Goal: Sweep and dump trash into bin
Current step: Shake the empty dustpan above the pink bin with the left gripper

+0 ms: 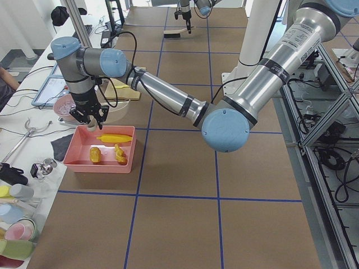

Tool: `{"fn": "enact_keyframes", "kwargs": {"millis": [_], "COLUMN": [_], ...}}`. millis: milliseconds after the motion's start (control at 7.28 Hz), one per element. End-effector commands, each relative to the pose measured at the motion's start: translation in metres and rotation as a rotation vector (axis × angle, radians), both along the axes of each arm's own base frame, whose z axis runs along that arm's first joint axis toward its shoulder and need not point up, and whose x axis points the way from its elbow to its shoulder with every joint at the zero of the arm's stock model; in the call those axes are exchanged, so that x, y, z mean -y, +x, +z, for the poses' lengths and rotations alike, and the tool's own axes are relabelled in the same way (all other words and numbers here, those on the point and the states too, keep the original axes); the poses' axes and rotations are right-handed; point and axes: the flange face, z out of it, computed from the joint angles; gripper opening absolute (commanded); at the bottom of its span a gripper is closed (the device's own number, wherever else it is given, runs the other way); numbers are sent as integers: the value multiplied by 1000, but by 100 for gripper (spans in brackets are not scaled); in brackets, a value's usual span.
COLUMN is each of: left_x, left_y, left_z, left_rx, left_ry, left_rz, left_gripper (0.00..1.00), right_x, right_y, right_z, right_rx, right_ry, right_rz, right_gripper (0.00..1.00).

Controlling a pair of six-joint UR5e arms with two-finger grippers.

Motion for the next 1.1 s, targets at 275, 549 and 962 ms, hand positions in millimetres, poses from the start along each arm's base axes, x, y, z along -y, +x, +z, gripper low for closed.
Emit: {"fn": "enact_keyframes", "kwargs": {"millis": [275,549,962], "left_x": [-62,-75,-138], "left_y": [76,122,190], "left_z": [-55,-60,-72], "left_rx": [-95,-126,-143], "left_ry": [-32,-15,-28], "left_rz": [-16,67,122], "left_gripper": [0,0,0], "right_x": [0,0,0], "right_y": [0,0,0], "right_z": [1,3,2], "right_rx": [-1,-3,-2], "right_ry": [-3,-6,-5], "right_rz": [2,2,2], "right_gripper": [28,41,100]}}
